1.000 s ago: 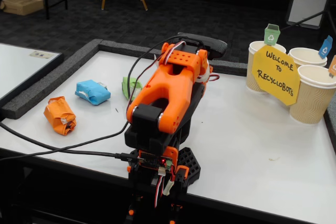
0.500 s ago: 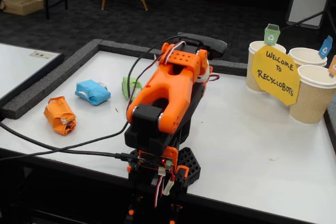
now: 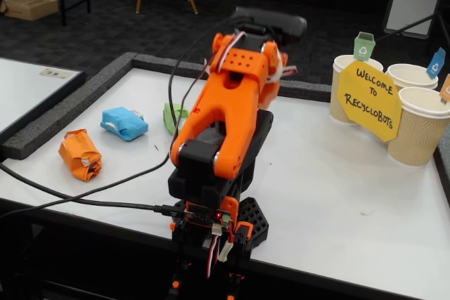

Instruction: Sort rubbish by color.

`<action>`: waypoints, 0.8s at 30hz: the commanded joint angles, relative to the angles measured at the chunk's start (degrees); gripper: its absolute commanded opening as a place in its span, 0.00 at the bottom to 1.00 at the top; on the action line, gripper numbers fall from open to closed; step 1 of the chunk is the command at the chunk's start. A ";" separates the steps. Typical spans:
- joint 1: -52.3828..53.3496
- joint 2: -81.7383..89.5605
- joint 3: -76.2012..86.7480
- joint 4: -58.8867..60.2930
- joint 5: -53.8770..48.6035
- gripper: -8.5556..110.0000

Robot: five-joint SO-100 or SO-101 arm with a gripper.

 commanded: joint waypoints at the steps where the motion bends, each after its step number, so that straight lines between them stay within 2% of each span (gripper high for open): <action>1: -0.88 1.93 -12.30 1.76 -0.79 0.13; 10: -3.25 -13.54 -33.31 13.18 -0.35 0.15; 24: -5.36 -39.46 -57.83 21.01 -0.79 0.18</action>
